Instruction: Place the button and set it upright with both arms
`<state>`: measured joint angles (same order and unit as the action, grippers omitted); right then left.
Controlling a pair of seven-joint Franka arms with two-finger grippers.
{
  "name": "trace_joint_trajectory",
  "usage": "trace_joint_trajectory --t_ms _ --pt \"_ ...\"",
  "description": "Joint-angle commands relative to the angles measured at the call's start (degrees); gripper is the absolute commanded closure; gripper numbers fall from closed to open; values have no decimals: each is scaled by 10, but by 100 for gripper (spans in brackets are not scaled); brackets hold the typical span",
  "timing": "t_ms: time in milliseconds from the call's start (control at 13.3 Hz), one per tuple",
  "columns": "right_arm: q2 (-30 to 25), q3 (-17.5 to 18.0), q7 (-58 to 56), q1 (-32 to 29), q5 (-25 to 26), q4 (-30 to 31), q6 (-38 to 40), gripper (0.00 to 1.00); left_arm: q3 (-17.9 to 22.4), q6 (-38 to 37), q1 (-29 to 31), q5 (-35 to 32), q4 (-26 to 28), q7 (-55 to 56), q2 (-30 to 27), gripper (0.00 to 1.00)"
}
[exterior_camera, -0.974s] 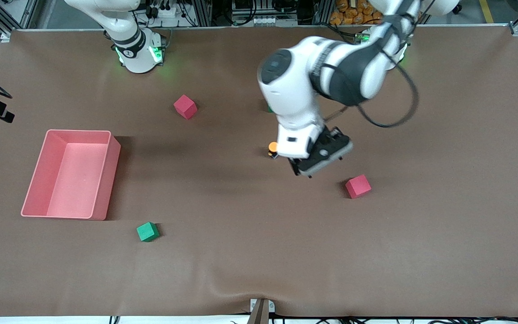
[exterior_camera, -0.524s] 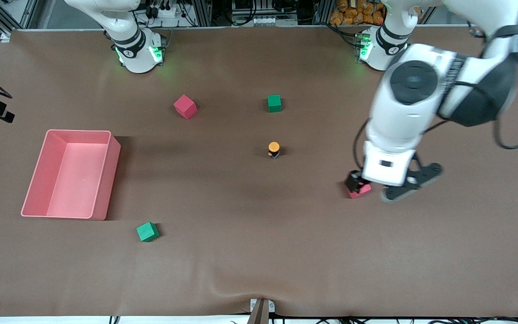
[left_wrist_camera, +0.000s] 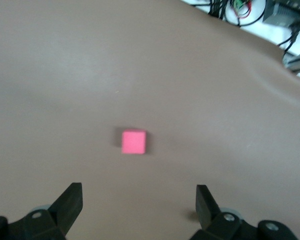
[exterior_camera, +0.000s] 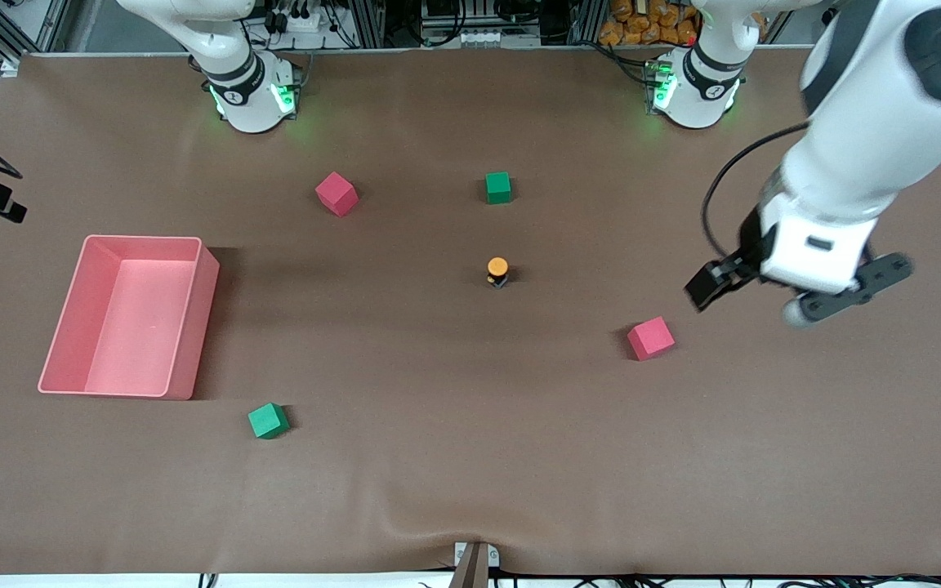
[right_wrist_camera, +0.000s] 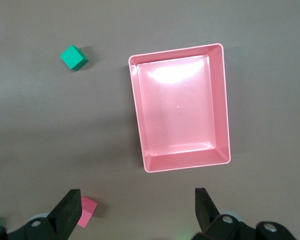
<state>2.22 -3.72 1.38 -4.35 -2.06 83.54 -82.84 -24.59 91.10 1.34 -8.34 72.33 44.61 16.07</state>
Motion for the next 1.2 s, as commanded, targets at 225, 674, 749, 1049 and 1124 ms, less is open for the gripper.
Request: trace_joint_trajectory --t_ms 225,674,749,1049,1124 --pt "0 6 -3 -10 -6 -6 6 0 106 -60 -38 58 25 -93 -71 0" --pt "0 6 -3 -12 -8 -6 4 0 259 -116 -49 70 47 -336 -118 0" --pt "0 6 -3 -11 -8 -7 3 0 270 -117 -48 71 67 -351 -139 0" --pt "0 6 -3 -10 -9 -7 3 0 273 -115 -47 72 148 -361 -214 0" --pt "0 6 -3 -10 -9 -7 2 0 274 -111 -46 72 150 -362 -209 0"
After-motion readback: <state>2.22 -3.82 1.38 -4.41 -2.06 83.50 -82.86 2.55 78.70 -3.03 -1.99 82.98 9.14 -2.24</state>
